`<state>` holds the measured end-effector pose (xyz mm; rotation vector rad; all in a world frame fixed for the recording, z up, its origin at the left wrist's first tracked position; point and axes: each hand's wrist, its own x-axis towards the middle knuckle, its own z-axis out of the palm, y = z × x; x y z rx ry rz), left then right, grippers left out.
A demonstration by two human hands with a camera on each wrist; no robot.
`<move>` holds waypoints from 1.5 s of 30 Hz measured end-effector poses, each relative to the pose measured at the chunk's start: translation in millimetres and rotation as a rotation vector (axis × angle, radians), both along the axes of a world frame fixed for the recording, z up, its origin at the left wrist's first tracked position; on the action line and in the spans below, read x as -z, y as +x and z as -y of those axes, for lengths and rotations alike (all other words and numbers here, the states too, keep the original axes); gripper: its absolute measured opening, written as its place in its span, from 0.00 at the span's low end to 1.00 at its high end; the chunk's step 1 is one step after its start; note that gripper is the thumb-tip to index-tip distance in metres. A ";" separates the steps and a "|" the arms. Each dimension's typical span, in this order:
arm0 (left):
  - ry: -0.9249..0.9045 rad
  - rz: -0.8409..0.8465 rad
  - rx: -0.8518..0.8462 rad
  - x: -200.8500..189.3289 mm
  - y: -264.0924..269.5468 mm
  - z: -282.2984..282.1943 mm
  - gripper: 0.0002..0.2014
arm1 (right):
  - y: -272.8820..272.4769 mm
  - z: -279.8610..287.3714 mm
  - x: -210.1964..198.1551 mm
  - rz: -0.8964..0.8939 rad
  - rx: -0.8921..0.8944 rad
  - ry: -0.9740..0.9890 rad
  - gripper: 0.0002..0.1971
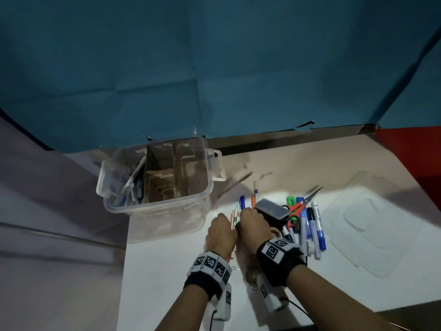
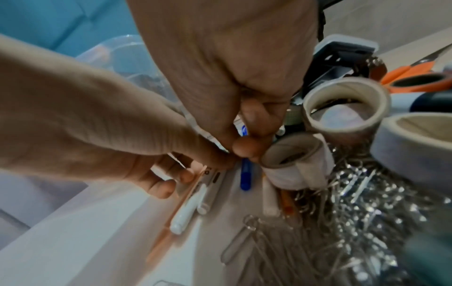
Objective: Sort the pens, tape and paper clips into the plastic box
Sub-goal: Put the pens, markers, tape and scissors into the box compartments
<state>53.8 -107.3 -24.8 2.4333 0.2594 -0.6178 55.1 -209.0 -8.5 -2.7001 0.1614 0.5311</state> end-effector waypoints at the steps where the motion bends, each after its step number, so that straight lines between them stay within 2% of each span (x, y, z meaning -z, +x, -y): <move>1: 0.000 0.003 -0.002 1.7 0.9 -2.3 0.10 | -0.5 -1.2 -0.1 0.001 -0.005 -0.002 0.06; 5: -0.019 0.020 -0.019 6.1 5.1 -10.7 0.11 | 7.2 0.1 -1.1 -0.034 0.058 0.040 0.05; 9: -0.027 0.030 -0.047 5.3 8.1 -23.0 0.13 | 16.0 5.8 -2.3 -0.082 0.179 0.194 0.08; 13: 0.016 0.109 -0.025 8.2 0.3 -43.0 0.10 | 16.9 20.7 -11.1 -0.024 0.247 0.400 0.10; 16: 0.057 0.118 -0.006 10.4 -4.5 -52.4 0.14 | 14.9 21.5 -13.6 -0.028 0.255 0.465 0.08; 21: 0.051 0.075 -0.034 13.6 -3.7 -56.1 0.13 | 15.1 -16.3 -2.7 -0.071 0.170 0.390 0.06; 25: 0.087 0.088 -0.039 12.4 -4.6 -64.7 0.14 | 12.7 -45.4 12.2 -0.067 0.181 0.301 0.07; 32: 0.128 0.159 0.039 16.9 -9.7 -84.4 0.08 | 10.8 -32.8 12.8 -0.027 0.167 0.160 0.04; 36: 0.160 0.183 0.140 13.7 -0.1 -76.5 0.08 | 12.2 -29.9 5.4 -0.100 0.148 0.097 0.08; 39: 0.161 0.183 0.203 3.6 5.1 -70.5 0.08 | 13.9 -22.9 -2.0 -0.138 0.156 0.120 0.08; 45: 0.108 0.245 0.237 -7.0 6.4 -71.7 0.06 | 20.0 10.8 -30.9 -0.131 0.350 0.277 0.11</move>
